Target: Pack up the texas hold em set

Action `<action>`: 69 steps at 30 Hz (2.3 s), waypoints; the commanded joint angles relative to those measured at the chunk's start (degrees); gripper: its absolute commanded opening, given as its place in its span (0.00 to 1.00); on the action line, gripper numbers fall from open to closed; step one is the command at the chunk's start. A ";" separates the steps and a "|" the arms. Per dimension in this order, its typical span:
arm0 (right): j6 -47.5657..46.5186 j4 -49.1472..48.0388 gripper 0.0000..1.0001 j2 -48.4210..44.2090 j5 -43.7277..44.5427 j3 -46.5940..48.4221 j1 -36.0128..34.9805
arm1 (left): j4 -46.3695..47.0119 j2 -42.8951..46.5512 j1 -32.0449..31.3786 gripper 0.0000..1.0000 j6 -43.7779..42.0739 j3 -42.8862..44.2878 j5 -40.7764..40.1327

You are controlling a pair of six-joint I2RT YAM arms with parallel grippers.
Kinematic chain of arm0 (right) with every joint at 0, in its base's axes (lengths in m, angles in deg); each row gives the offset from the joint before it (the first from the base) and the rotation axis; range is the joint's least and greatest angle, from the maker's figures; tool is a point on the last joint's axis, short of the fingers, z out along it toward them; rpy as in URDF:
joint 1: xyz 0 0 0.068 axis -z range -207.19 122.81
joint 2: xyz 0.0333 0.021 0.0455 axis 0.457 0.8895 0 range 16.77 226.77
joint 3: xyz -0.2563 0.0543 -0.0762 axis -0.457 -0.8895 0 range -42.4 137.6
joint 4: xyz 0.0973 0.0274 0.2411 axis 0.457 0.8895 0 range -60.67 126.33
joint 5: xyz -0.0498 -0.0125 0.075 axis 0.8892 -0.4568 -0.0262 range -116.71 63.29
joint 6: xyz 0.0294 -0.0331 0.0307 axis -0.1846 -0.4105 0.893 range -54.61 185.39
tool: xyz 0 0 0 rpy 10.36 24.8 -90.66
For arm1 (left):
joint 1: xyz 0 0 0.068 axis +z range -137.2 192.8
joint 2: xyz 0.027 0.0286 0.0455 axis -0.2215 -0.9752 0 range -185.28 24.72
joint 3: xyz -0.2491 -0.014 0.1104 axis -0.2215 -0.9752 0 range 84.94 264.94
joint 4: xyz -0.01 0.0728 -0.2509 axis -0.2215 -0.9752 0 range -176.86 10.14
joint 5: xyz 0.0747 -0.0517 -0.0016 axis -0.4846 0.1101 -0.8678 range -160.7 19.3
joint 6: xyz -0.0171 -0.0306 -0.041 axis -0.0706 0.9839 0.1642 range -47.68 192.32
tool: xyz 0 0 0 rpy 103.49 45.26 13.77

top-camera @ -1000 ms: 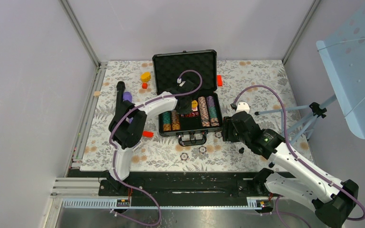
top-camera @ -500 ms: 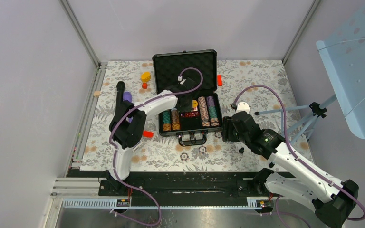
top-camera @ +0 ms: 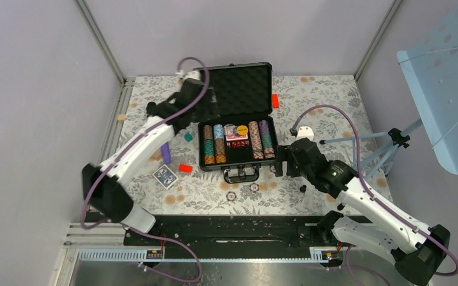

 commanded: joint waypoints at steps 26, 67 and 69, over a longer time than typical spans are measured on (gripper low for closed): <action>5.30 2.24 1.00 6.42 0.66 3.63 4.64 | 4.71 36.77 42.58 0.99 -0.67 -33.74 25.51; 11.19 -20.63 0.68 42.94 6.48 -0.84 4.70 | 12.55 45.78 42.06 0.99 -5.48 -44.77 33.51; 12.04 -20.17 0.65 43.78 6.71 -0.82 4.69 | 12.64 45.78 42.09 0.99 -5.48 -44.84 33.52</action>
